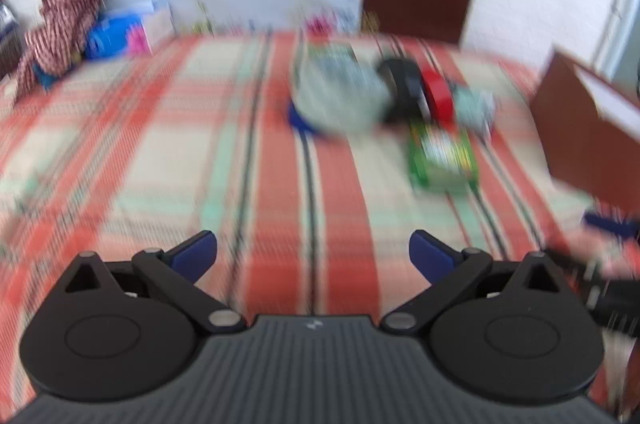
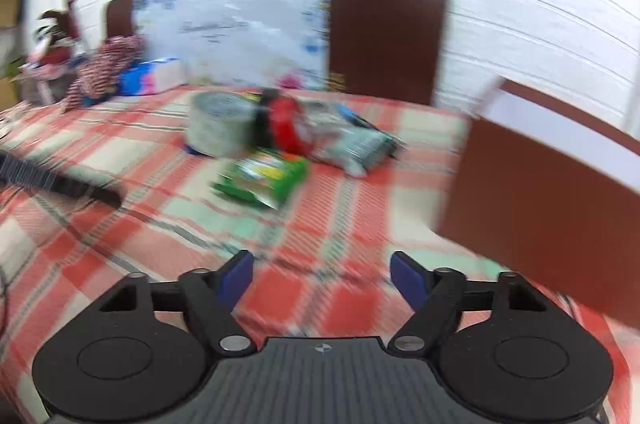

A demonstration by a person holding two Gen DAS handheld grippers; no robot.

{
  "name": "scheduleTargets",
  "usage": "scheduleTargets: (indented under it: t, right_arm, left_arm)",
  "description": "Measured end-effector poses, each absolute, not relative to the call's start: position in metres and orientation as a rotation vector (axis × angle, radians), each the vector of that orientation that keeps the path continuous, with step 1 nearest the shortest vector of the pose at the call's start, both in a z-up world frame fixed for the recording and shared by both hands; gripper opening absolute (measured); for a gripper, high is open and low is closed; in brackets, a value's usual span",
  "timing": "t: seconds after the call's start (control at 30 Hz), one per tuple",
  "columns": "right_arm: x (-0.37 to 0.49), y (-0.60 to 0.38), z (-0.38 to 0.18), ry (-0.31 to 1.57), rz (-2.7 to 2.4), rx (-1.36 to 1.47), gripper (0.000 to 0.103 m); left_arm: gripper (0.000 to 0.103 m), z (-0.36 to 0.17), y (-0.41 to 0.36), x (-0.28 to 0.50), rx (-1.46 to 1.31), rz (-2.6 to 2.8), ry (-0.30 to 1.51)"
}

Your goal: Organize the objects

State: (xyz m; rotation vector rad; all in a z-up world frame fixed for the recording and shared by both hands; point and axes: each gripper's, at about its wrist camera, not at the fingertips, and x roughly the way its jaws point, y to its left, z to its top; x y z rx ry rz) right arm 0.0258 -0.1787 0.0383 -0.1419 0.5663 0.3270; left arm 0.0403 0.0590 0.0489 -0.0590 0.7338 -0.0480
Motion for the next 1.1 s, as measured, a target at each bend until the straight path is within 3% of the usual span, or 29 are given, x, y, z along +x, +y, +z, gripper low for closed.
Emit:
scheduleTargets:
  t: [0.07,0.13,0.23,0.33,0.4,0.53,0.6,0.63,0.67,0.73,0.9,1.1]
  right_arm:
    - [0.037,-0.163,0.040,0.565,0.384,-0.164,0.060]
    - [0.052,-0.148,0.037,0.564,0.410,-0.170,0.059]
    - [0.078,-0.133,0.026,0.575,0.388,-0.195,0.070]
    - [0.099,-0.122,0.014,0.612,0.414,-0.239,0.073]
    - [0.105,-0.117,0.010,0.603,0.426,-0.256,0.089]
    - [0.111,-0.115,0.007,0.601,0.441,-0.252,0.088]
    - [0.116,-0.121,0.006,0.621,0.460,-0.208,0.078]
    - [0.118,-0.124,0.006,0.631,0.480,-0.185,0.073]
    - [0.116,-0.127,0.009,0.619,0.476,-0.173,0.057]
    - [0.109,-0.132,0.016,0.597,0.463,-0.168,0.046]
    - [0.071,-0.151,0.066,0.399,0.408,-0.206,0.045]
    - [0.075,-0.229,0.151,0.213,0.262,-0.249,0.045]
  left_arm:
    - [0.097,0.065,0.065,0.063,-0.069,-0.044,0.704]
    - [0.092,0.079,0.067,0.089,-0.097,-0.051,0.691]
    - [0.074,0.088,0.058,0.120,-0.136,-0.087,0.723]
    - [0.071,0.080,0.038,0.129,-0.123,-0.163,0.747]
    - [0.067,0.066,0.020,0.133,-0.109,-0.231,0.789]
    - [0.069,0.034,-0.011,0.152,-0.123,-0.316,0.869]
    - [0.068,0.015,-0.019,0.164,-0.139,-0.341,0.925]
    - [0.059,0.014,-0.019,0.162,-0.154,-0.337,0.902]
    - [0.052,0.016,-0.020,0.160,-0.164,-0.347,0.899]
    - [0.043,0.030,-0.020,0.154,-0.156,-0.321,0.886]
    - [0.042,0.103,-0.034,0.121,-0.126,-0.375,0.740]
    - [0.042,0.201,-0.114,0.113,-0.039,-0.530,0.535]
